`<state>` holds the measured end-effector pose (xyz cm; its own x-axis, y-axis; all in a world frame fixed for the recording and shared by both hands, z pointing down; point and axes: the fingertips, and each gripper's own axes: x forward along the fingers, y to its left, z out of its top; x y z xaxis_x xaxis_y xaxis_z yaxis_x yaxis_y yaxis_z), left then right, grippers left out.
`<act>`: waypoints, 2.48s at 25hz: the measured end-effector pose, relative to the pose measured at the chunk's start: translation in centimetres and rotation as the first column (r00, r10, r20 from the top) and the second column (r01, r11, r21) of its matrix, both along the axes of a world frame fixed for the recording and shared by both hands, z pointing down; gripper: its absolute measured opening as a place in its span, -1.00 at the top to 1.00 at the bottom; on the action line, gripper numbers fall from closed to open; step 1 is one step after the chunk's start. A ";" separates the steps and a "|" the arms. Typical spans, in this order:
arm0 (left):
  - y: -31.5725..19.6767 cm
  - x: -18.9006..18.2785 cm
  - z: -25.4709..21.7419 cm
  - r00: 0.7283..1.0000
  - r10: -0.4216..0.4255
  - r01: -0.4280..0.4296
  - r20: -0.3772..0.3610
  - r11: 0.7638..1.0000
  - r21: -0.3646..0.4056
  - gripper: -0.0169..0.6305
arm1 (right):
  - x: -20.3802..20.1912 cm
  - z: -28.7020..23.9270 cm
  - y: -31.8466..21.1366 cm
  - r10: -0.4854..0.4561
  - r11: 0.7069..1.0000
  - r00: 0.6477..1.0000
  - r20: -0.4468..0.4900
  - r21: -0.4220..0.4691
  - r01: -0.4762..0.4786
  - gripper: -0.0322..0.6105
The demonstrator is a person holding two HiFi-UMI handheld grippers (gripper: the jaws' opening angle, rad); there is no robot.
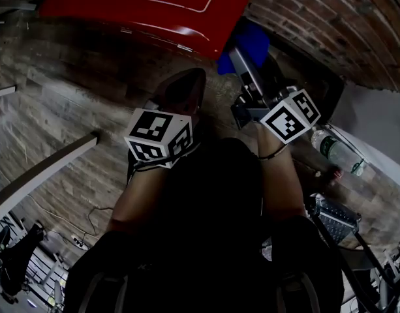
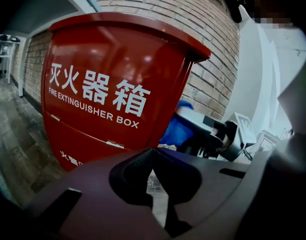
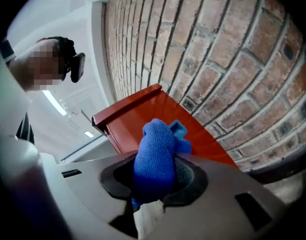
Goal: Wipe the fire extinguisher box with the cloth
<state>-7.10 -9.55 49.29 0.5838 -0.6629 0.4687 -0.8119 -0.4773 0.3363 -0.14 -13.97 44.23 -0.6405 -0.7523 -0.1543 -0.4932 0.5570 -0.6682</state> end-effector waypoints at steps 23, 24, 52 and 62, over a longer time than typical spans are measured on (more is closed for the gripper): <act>3.9 -2.9 -37.8 0.998 -0.049 0.046 0.029 0.993 0.112 0.92 | 3.3 -34.1 7.4 0.147 0.985 0.851 -0.504 -0.009 -0.175 0.51; 3.9 -3.4 -40.6 0.998 -0.057 0.053 0.021 0.989 0.139 0.92 | 3.2 -36.5 7.7 0.160 0.982 0.846 -0.509 -0.002 -0.187 0.51; 10.9 -0.7 -72.4 0.999 0.049 -0.054 0.021 0.938 0.342 0.92 | 3.9 -70.7 15.9 0.399 0.915 0.773 -0.493 0.270 -0.300 0.51; 9.5 1.8 -73.0 0.997 0.073 -0.081 0.035 0.930 0.359 0.92 | 5.5 -70.6 16.1 0.403 0.914 0.769 -0.495 0.259 -0.313 0.51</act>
<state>-5.28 -0.02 -23.73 0.6325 -0.7427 0.2196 -0.7728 -0.6243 0.1143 5.35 2.12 -26.37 -0.3436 -0.9391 -0.0052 -0.9258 0.3397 -0.1658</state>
